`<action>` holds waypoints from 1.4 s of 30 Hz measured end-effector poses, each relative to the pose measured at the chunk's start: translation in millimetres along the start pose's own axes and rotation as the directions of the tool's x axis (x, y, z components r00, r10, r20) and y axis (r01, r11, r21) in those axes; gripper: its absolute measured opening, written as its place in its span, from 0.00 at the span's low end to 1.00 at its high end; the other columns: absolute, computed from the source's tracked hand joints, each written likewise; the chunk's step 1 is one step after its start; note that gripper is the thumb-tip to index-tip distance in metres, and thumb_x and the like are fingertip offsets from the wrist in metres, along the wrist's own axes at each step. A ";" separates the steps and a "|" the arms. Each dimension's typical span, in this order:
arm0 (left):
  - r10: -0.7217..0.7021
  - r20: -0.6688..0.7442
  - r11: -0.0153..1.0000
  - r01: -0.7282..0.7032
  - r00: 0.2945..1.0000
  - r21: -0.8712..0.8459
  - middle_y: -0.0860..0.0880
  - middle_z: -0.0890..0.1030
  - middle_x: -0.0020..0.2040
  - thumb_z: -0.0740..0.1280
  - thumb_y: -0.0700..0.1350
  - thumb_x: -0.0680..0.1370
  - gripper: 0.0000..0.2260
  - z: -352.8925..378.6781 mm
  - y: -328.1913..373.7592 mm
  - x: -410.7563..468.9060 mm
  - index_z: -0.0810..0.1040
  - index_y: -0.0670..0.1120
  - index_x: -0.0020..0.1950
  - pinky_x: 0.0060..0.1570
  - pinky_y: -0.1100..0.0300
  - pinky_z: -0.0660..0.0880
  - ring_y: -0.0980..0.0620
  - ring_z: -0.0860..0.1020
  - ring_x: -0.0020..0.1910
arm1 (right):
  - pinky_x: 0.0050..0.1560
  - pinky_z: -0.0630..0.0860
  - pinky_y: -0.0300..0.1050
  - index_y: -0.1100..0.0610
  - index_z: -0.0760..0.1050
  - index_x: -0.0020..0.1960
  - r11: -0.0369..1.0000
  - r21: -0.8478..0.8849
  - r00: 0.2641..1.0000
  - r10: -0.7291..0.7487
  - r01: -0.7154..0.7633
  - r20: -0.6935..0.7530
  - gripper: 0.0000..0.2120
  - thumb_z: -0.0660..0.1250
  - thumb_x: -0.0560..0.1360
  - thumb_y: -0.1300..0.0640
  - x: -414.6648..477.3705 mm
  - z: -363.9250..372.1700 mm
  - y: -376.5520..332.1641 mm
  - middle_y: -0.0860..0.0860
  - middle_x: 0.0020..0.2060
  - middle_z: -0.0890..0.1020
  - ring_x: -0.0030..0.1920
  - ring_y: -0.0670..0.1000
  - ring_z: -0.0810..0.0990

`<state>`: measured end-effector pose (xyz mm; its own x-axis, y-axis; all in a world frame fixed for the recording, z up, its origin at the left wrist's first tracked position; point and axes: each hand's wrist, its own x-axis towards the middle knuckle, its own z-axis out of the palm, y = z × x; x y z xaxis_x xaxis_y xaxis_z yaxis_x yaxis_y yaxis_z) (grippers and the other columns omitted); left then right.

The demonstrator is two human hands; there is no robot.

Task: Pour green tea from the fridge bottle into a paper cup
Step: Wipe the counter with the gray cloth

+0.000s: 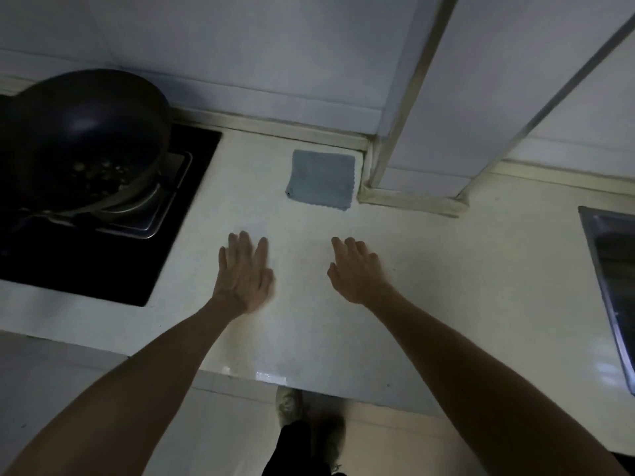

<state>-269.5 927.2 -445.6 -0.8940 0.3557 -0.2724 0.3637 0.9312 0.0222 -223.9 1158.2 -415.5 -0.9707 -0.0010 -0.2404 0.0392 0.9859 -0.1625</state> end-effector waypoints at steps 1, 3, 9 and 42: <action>-0.008 -0.022 1.000 0.008 1.000 -0.005 0.32 0.47 0.77 0.47 0.56 0.80 0.30 1.9 -1.4 2.5 0.47 0.44 0.79 0.73 0.37 0.47 0.30 0.45 0.75 | 0.55 0.75 0.55 0.57 0.60 0.70 1.000 0.001 1.000 -0.001 0.001 -0.004 0.22 0.56 0.80 0.49 1.7 4.0 0.8 0.57 0.62 0.72 0.58 0.58 0.73; -0.037 -0.029 0.999 0.037 0.999 -0.019 0.31 0.46 0.77 0.44 0.56 0.78 0.32 7.5 -6.2 6.4 0.47 0.45 0.79 0.72 0.36 0.45 0.29 0.44 0.75 | 0.54 0.75 0.55 0.58 0.61 0.69 1.000 0.001 1.000 0.006 -0.006 -0.009 0.21 0.56 0.79 0.50 5.7 9.8 3.9 0.58 0.61 0.72 0.57 0.58 0.73; -0.012 -0.077 0.998 0.008 0.997 -0.062 0.32 0.42 0.77 0.39 0.59 0.78 0.32 26.7 -17.9 12.8 0.42 0.47 0.79 0.73 0.36 0.45 0.31 0.41 0.76 | 0.53 0.75 0.55 0.61 0.68 0.66 0.965 -0.213 0.971 -0.187 0.153 -0.149 0.21 0.61 0.75 0.54 36.4 8.6 16.6 0.60 0.59 0.75 0.55 0.60 0.75; 0.008 -0.124 0.994 -0.021 0.992 -0.104 0.38 0.39 0.78 0.45 0.62 0.78 0.33 32.5 -26.2 16.7 0.43 0.51 0.80 0.74 0.37 0.44 0.38 0.37 0.77 | 0.74 0.42 0.67 0.49 0.38 0.79 0.974 -0.087 0.975 -0.216 0.211 -0.045 0.30 0.40 0.81 0.40 144.6 46.3 -31.4 0.57 0.78 0.40 0.77 0.63 0.38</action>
<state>-285.5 906.2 -482.0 -0.9167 0.3700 -0.1506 0.3530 0.9268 0.1282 -354.5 1119.3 -489.5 -0.9660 -0.2061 -0.1562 -0.1876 0.9742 -0.1255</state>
